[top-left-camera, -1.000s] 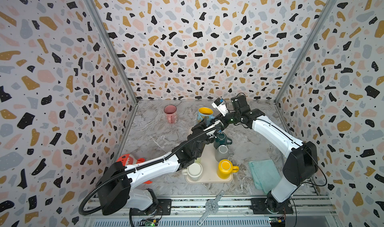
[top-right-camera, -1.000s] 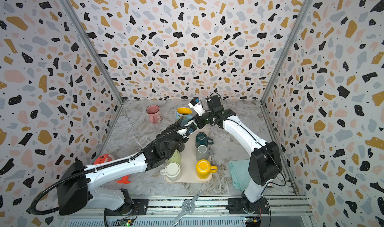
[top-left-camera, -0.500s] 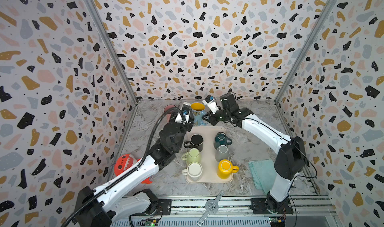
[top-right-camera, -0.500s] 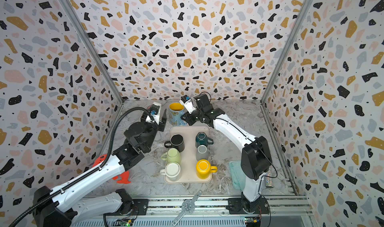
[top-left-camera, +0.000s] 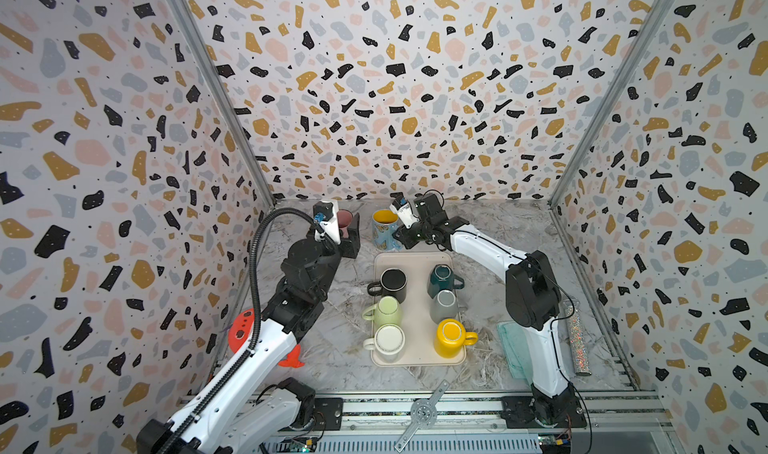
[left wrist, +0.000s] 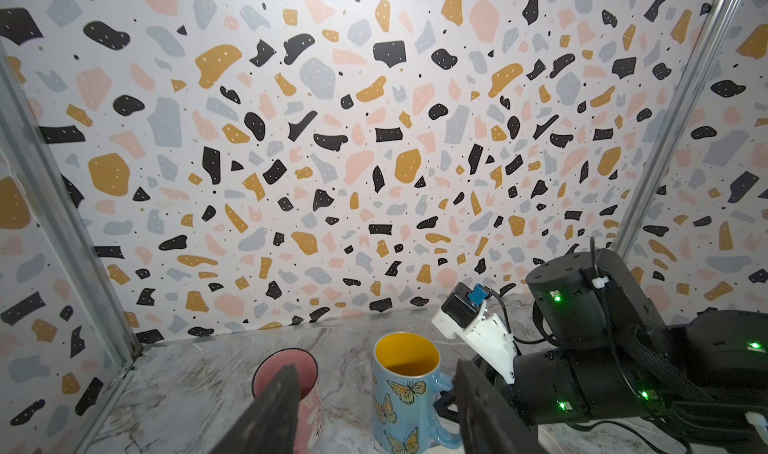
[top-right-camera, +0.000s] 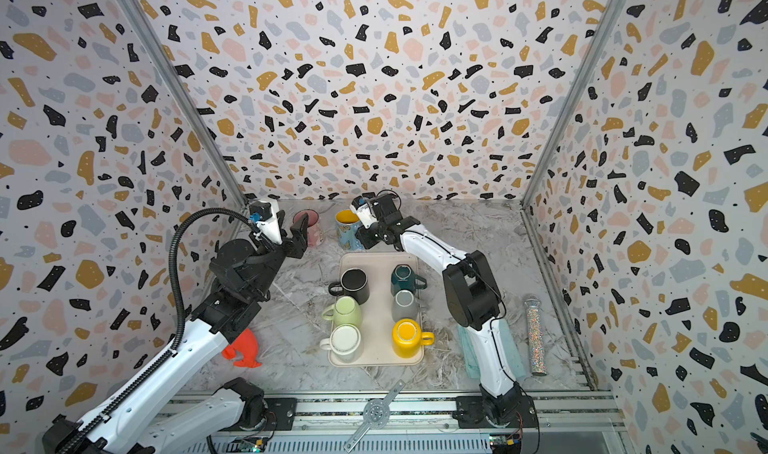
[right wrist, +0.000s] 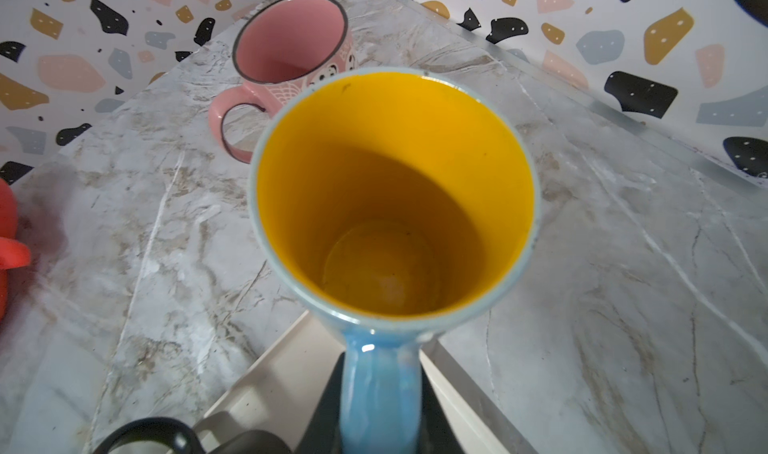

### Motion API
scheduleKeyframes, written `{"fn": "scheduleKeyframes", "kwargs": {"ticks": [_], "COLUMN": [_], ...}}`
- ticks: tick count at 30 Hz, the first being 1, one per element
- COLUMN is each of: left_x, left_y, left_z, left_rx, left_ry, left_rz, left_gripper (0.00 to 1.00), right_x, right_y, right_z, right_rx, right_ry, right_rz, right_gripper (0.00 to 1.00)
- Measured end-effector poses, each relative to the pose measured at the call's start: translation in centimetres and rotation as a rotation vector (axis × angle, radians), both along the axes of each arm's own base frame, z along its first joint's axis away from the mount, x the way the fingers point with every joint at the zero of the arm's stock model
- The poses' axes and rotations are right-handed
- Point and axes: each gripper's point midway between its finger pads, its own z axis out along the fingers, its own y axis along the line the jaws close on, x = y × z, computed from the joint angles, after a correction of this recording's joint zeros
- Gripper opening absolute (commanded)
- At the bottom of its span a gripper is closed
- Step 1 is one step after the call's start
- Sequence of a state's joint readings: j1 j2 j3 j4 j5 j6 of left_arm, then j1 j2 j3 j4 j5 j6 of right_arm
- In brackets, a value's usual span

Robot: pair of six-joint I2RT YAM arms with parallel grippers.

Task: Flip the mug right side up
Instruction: 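Carry the blue mug with the right gripper while the left gripper withdraws, then lower the blue mug upright beside the pink mug with the right gripper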

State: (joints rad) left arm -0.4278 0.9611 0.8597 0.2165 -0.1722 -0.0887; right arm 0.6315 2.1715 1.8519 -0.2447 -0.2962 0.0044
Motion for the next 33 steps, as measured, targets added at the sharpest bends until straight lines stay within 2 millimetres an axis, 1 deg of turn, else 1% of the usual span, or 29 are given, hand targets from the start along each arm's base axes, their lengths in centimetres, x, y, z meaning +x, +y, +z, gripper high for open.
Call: {"fn": "scheduleKeyframes", "kwargs": {"ticks": [3,9,13,19,24,32,33], "left_x": [0.6,1.2,1.3,1.3,1.3,1.1,1.0], "left_y": [0.1,0.1,0.1,0.1,0.2,0.2,0.2], "left_z": [-1.0,-2.7,-3.6,-3.6,-3.5,-3.3,-3.3], "left_rx": [-0.018,-0.05,-0.065,-0.08,-0.084,-0.086,-0.087], "left_ry": [0.037,0.092,0.116,0.116,0.115,0.109,0.108], "left_rz": [-0.026,-0.075,-0.092,-0.114,-0.12,-0.128,-0.127], "left_gripper": [0.6,0.6,0.6,0.6,0.6,0.6,0.6], "right_x": [0.7,2.0,2.8,4.3,4.4,4.2,4.2], "right_y": [0.5,1.9,2.6,3.8,4.1,4.4,4.5], "right_z": [0.0,0.6,-0.4,-2.8,-4.9,-4.8,-4.8], "right_rx": [0.007,0.048,0.05,0.048,0.034,0.034,0.033], "right_ry": [-0.012,-0.051,-0.056,-0.041,-0.014,-0.019,-0.02], "right_rz": [-0.005,-0.012,-0.02,-0.027,-0.028,-0.028,-0.028], "right_gripper": [0.0,0.0,0.0,0.0,0.0,0.0,0.01]}}
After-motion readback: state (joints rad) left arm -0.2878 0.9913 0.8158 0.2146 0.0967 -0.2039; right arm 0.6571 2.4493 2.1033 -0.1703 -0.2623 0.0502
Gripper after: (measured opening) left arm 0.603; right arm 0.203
